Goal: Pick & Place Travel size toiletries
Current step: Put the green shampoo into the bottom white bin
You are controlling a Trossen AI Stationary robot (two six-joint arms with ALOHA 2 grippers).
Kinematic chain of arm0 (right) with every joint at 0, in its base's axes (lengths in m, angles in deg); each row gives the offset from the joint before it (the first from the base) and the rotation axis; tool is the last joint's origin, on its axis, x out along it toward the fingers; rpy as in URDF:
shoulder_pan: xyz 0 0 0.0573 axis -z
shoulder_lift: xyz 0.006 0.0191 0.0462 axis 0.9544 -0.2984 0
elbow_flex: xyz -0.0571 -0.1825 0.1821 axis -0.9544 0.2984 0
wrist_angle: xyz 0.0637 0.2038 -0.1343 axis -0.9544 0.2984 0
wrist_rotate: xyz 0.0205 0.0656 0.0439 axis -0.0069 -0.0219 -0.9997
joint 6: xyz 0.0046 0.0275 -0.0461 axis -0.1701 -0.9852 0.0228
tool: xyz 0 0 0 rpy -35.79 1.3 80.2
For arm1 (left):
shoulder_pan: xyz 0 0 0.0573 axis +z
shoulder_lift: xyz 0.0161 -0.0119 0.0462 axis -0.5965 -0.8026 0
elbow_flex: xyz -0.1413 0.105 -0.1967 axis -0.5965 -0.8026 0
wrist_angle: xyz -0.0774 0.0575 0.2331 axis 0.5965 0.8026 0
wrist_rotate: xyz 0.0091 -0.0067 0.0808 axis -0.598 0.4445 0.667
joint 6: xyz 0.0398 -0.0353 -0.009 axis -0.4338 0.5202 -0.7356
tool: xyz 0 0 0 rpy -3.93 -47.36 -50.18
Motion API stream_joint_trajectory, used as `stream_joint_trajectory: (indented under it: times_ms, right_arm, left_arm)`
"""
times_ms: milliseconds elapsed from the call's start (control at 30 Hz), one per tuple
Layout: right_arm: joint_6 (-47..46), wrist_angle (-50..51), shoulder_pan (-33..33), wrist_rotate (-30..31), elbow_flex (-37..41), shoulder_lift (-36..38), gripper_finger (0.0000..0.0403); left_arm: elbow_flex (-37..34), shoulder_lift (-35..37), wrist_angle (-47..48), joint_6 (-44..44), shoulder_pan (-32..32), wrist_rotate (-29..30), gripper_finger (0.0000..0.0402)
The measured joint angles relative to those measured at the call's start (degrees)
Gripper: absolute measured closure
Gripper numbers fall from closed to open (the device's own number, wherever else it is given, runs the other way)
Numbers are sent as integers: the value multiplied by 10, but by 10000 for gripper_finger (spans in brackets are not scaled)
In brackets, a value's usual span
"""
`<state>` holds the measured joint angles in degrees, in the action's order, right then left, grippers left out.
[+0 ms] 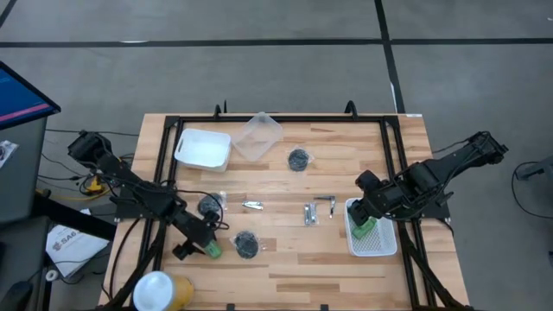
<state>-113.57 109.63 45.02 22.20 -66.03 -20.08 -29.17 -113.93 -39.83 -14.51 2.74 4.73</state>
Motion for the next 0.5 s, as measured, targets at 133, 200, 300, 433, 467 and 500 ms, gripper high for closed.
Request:
stream_joint_trajectory:
  times_ms: [133, 200, 300, 433, 467, 500]
  right_arm:
    - [0, 0, 0, 0, 0, 0, 163]
    - [0, 0, 0, 0, 0, 0, 163]
    - [0, 0, 0, 0, 0, 0, 163]
    - [0, 0, 0, 0, 0, 0, 163]
    - [0, 0, 0, 0, 0, 0, 163]
    - [0, 0, 0, 0, 0, 0, 163]
  left_arm:
    - [-25, 0, -20, -10, 0, -1, 135]
    - [-41, 0, -23, -7, 0, -6, 141]
    - [-49, 0, -36, -7, 0, 1, 151]
    - [-52, 0, -41, -7, 1, 21, 171]
    - [-53, 0, -43, -7, 1, 25, 180]
    - [-54, 0, -45, -7, 1, 26, 188]
